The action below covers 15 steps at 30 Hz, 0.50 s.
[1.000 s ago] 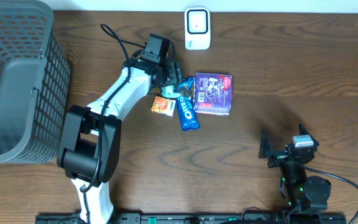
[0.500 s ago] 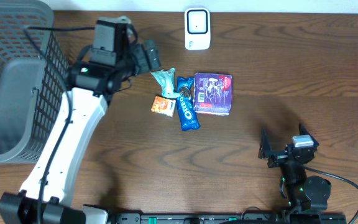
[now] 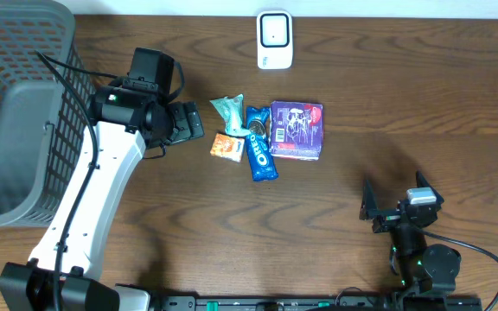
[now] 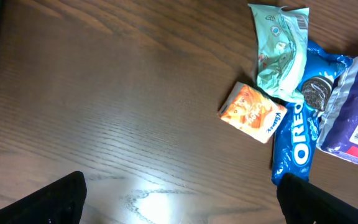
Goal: Scan the item barcode
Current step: 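Release the mint-green bag beside the Oreo pack and hold left arm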
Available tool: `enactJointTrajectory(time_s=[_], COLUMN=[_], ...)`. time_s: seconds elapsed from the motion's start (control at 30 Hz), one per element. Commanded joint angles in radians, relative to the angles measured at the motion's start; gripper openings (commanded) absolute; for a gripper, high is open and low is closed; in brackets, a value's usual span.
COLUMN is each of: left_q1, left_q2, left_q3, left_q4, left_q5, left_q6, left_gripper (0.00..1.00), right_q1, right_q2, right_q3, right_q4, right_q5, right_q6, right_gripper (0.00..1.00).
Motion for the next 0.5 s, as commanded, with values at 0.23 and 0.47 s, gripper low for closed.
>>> enactJointTrajectory(time_s=[0.23, 0.47], left_q1=[0.003, 0.003], left_q2=[0.003, 0.003], left_q3=[-0.011, -0.011], left_q4=[-0.003, -0.003], left_q5=[-0.016, -0.016], left_q6=[0.017, 0.017], left_gripper=[0.98, 0.98], right_q1=[0.004, 0.004], right_q2=[-0.006, -0.006], right_q3=[-0.002, -0.002], right_q4=[0.0, 0.197], right_q5=[-0.005, -0.357], right_q6=[-0.008, 0.252], right_gripper=[0.99, 0.99])
